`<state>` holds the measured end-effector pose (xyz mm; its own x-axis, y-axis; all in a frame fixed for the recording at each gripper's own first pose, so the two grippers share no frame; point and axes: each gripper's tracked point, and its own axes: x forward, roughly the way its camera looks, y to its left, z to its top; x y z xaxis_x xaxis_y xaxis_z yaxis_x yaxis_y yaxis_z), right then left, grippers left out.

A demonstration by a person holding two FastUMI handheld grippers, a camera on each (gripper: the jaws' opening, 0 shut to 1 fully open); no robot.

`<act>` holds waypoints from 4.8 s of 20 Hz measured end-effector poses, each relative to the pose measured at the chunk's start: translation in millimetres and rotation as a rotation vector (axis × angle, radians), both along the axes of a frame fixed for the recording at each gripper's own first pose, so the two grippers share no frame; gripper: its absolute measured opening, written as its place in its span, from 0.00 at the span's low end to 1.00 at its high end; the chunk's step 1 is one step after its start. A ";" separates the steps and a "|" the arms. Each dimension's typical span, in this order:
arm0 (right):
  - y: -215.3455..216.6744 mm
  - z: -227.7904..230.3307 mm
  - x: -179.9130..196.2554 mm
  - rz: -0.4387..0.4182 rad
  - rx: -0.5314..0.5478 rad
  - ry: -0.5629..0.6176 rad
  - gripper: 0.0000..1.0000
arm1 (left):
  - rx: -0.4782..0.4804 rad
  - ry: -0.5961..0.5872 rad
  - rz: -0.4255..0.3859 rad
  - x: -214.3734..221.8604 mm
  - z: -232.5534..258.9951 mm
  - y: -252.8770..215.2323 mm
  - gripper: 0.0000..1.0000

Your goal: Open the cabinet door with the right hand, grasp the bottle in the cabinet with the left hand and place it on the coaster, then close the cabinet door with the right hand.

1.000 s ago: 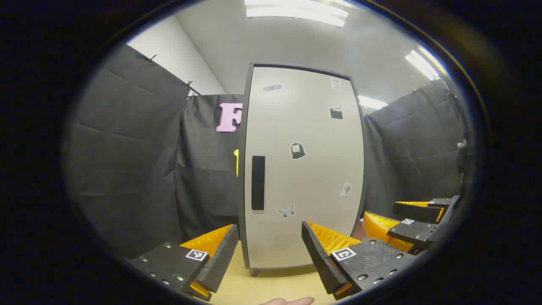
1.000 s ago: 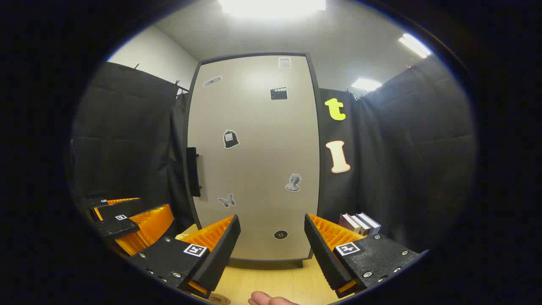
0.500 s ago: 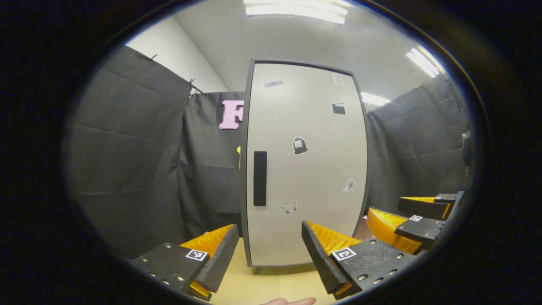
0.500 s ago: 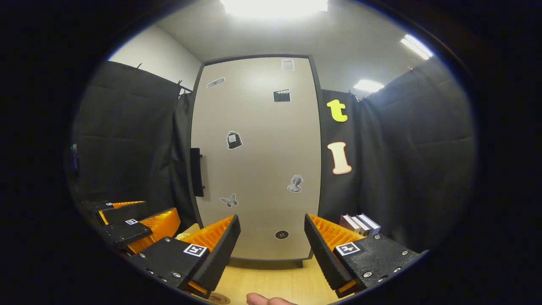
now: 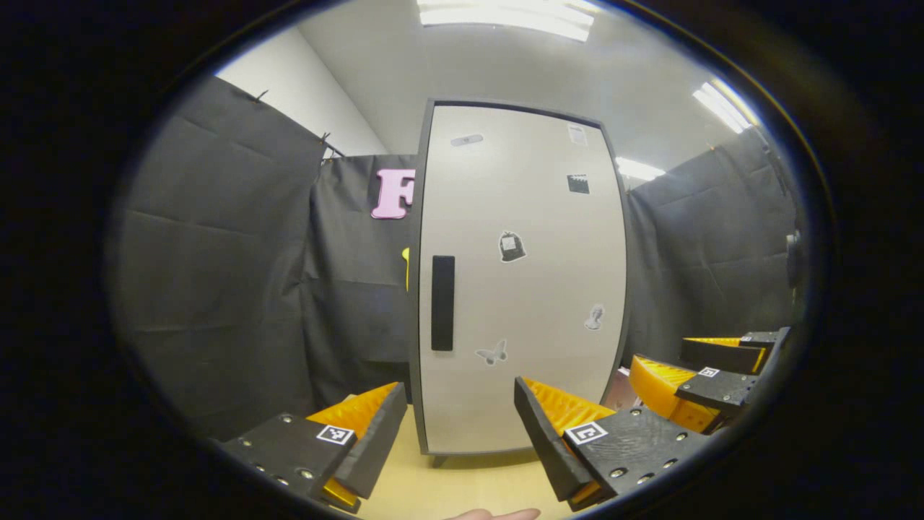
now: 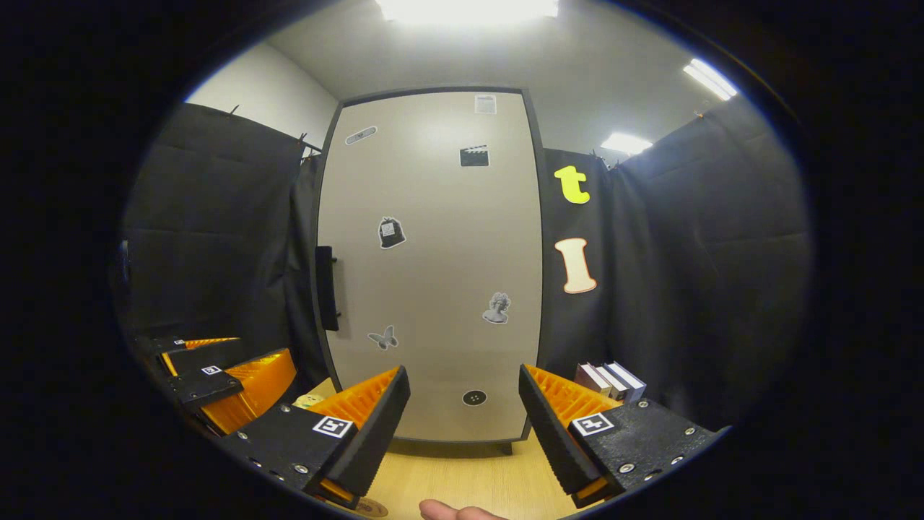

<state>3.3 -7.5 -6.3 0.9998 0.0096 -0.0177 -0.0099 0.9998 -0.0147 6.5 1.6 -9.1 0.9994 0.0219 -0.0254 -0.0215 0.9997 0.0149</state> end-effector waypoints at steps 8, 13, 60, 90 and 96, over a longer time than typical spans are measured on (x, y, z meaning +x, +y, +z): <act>6.1 12.5 21.4 0.001 0.009 -0.012 0.94 | 0.020 -0.021 0.002 -1.1 3.5 11.9 0.88; 26.1 26.0 48.4 0.040 -0.006 -0.030 0.94 | 0.026 -0.007 0.024 -12.6 -6.3 32.8 0.91; 205.7 20.1 123.9 0.483 -0.044 0.104 0.20 | 0.037 0.136 0.195 -130.6 -58.1 134.4 0.90; 101.2 19.2 98.7 0.401 -0.013 0.068 0.18 | 0.114 -0.006 0.137 20.7 8.4 -72.0 0.88; 84.3 19.1 93.4 0.231 0.038 0.062 0.35 | 0.118 -0.023 0.024 129.2 -6.5 -110.0 0.89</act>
